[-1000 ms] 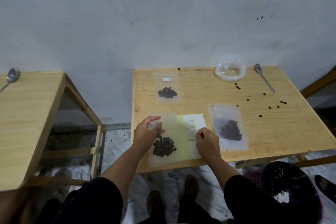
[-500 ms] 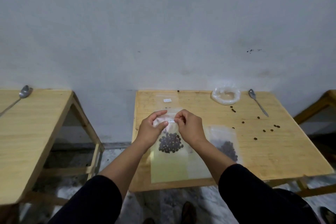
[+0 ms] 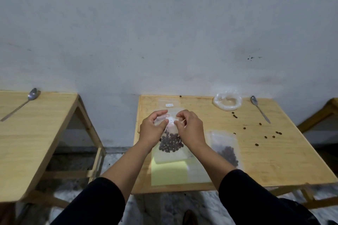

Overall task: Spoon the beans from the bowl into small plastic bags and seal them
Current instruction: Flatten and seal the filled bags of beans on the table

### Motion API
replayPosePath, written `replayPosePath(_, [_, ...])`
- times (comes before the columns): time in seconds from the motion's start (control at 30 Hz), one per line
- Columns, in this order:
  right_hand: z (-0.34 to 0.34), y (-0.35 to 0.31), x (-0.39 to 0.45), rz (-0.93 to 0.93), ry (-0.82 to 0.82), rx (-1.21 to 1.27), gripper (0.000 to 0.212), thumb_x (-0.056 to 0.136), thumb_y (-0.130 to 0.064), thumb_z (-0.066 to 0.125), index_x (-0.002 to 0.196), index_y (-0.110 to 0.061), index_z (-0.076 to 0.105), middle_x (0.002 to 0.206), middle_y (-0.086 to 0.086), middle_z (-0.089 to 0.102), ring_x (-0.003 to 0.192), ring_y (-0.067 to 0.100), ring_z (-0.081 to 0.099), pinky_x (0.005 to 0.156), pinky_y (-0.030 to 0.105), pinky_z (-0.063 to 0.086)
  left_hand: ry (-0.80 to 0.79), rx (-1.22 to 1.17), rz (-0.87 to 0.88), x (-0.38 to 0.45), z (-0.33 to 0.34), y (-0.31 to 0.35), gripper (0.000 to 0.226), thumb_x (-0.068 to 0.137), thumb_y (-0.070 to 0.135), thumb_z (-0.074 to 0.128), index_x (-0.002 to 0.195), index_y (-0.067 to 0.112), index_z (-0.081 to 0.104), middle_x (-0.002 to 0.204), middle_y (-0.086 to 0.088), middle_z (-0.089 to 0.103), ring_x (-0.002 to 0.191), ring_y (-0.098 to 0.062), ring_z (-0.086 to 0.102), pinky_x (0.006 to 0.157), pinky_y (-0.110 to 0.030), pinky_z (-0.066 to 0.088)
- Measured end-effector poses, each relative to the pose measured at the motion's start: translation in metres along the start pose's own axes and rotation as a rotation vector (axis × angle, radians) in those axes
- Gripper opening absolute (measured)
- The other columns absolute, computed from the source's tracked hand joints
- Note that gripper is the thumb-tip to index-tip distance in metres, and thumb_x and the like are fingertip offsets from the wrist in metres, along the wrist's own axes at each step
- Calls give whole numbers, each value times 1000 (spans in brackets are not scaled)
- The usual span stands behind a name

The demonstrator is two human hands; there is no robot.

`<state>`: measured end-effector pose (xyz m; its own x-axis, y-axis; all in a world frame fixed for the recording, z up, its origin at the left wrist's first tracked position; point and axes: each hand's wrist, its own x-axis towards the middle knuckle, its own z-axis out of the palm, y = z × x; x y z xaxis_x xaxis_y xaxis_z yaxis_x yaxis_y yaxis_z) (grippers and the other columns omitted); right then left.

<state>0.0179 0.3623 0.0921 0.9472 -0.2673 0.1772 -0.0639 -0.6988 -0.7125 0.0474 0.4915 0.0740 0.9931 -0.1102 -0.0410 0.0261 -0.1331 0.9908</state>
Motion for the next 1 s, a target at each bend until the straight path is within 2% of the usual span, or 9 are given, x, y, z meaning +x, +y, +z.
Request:
replayPosePath(0.13, [0, 1, -12, 90, 90, 146, 6, 82, -18, 69, 86, -21, 68, 112, -8, 42, 109, 7, 40, 86, 9, 26, 27, -6, -23, -1, 2, 0, 29, 87, 15, 63, 111, 31, 64, 105, 25, 59, 113, -6, 52, 89, -21, 39])
replayPosePath(0.2, [-1, 0, -14, 185, 58, 262, 4, 81, -19, 70, 83, -23, 70, 119, -10, 41, 114, 2, 35, 94, 15, 24, 12, -35, -24, -3, 3, -2, 29, 87, 17, 64, 110, 34, 65, 108, 26, 59, 116, -7, 51, 96, -27, 43])
replayPosePath(0.27, [-3, 0, -14, 259, 19, 377, 5, 80, -20, 72, 83, -23, 72, 116, -11, 53, 111, 1, 45, 98, 20, 33, -16, -68, -19, -5, 5, -2, 29, 86, 18, 65, 105, 39, 66, 112, 24, 60, 117, -8, 52, 98, -35, 47])
replayPosePath(0.33, [-4, -1, -14, 304, 5, 491, 6, 77, -19, 74, 83, -21, 74, 101, -8, 69, 99, 4, 59, 95, 26, 44, -47, -77, -23, -9, 8, 0, 29, 85, 18, 66, 103, 41, 65, 114, 23, 60, 118, -8, 52, 97, -36, 49])
replayPosePath(0.43, [-3, 0, -16, 380, 25, 586, 9, 73, -16, 77, 80, -22, 75, 87, -7, 73, 92, 11, 65, 86, 26, 50, -73, -61, -17, -13, 8, -2, 30, 85, 18, 66, 103, 42, 64, 114, 25, 60, 117, -5, 51, 99, -36, 47])
replayPosePath(0.53, [-1, 2, -19, 438, 30, 672, 10, 73, -14, 76, 78, -22, 75, 85, -7, 73, 89, 9, 67, 83, 23, 50, -73, -55, -12, -16, 8, -2, 28, 85, 20, 68, 102, 42, 65, 110, 26, 61, 109, 4, 54, 97, -31, 47])
replayPosePath(0.67, [1, -3, -23, 451, 9, 708, 15, 79, -8, 69, 79, -22, 74, 89, -5, 73, 90, 8, 65, 80, 19, 48, 7, -109, -31, -21, 8, 4, 21, 85, 20, 68, 95, 39, 67, 105, 22, 63, 74, 6, 60, 70, -15, 51])
replayPosePath(0.8, [1, -4, -23, 437, -25, 696, 23, 86, -4, 59, 84, -22, 73, 93, -7, 71, 92, 3, 62, 84, 18, 45, 73, -85, -48, -23, 8, 5, 20, 87, 21, 65, 91, 41, 67, 93, 23, 65, 65, 10, 57, 69, -9, 48])
replayPosePath(1.0, [1, 0, -25, 404, -37, 718, 11, 78, -15, 72, 88, -18, 74, 92, -6, 72, 92, 9, 65, 85, 23, 50, 37, -32, -18, -24, 7, 7, 22, 89, 17, 61, 98, 36, 67, 100, 29, 62, 100, 8, 53, 90, -17, 39])
